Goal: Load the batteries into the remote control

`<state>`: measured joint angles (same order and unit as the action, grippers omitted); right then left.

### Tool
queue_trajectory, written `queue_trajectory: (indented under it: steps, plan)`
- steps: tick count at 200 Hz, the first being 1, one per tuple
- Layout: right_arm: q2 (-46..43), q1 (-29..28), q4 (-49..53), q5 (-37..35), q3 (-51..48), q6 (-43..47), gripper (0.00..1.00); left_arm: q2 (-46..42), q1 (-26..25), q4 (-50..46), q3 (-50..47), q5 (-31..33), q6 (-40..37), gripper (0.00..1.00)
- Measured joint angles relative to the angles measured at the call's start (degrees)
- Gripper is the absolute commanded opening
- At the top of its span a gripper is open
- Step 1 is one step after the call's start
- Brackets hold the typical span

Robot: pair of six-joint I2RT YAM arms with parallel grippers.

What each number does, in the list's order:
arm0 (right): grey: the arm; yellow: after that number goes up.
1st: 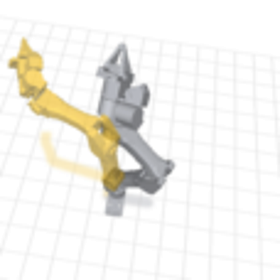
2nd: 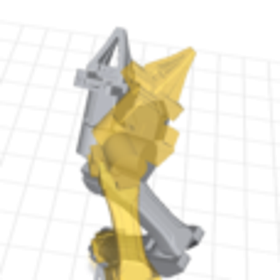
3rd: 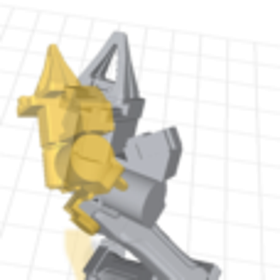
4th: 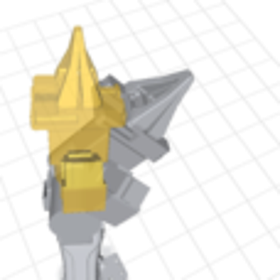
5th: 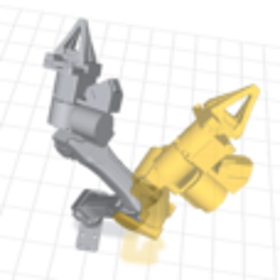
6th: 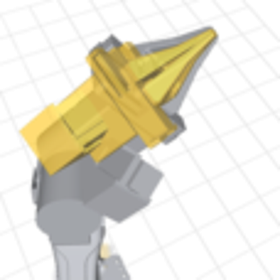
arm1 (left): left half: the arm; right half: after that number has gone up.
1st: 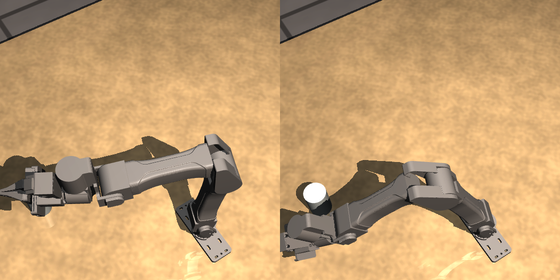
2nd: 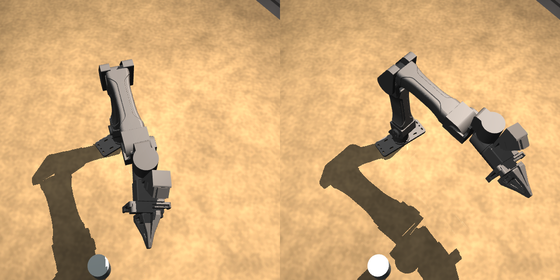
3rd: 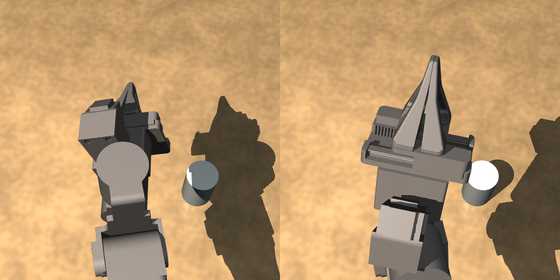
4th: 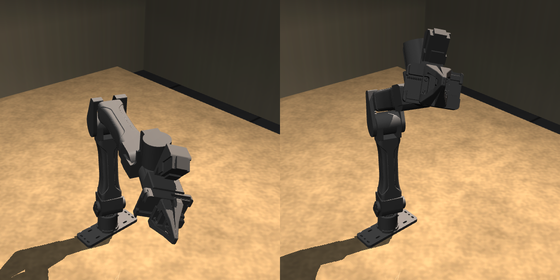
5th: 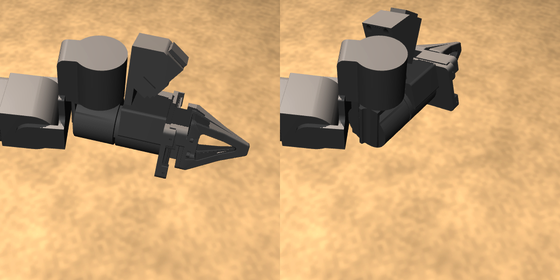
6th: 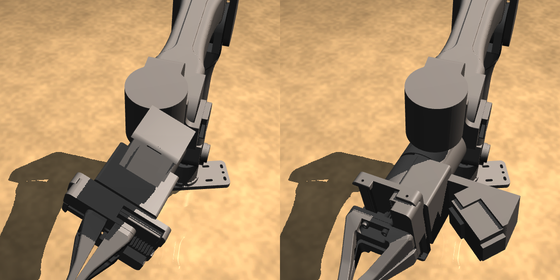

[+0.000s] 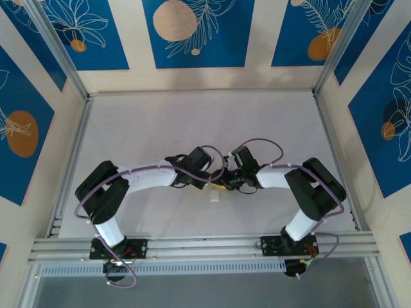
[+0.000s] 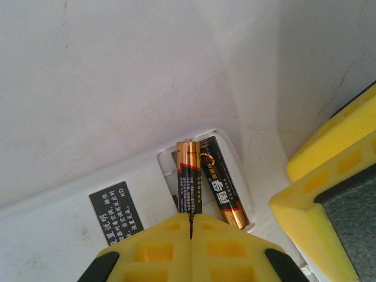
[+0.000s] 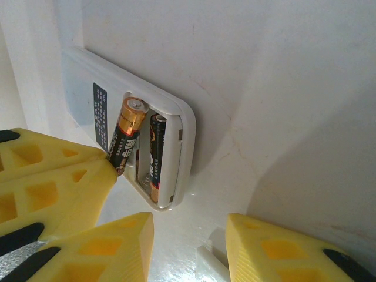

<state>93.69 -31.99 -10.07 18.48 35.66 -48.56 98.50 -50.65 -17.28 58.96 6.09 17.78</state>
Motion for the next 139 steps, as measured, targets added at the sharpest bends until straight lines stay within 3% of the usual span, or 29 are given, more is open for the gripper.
queue_trajectory:
  steps: [16,92,139]
  plan:
    - [0.0,0.3,0.0,0.0,0.0,0.0,0.38,-0.2,0.0,0.0,0.0,0.0,0.9,0.06]
    - [4.2,3.9,-1.0,-0.2,6.3,0.8,0.04,-1.7,0.0,0.7,-1.0,0.0,5.6,0.06]
    - [12.3,5.4,-3.1,1.9,10.6,1.0,0.0,-1.7,0.0,1.3,-1.8,0.0,8.0,0.06]
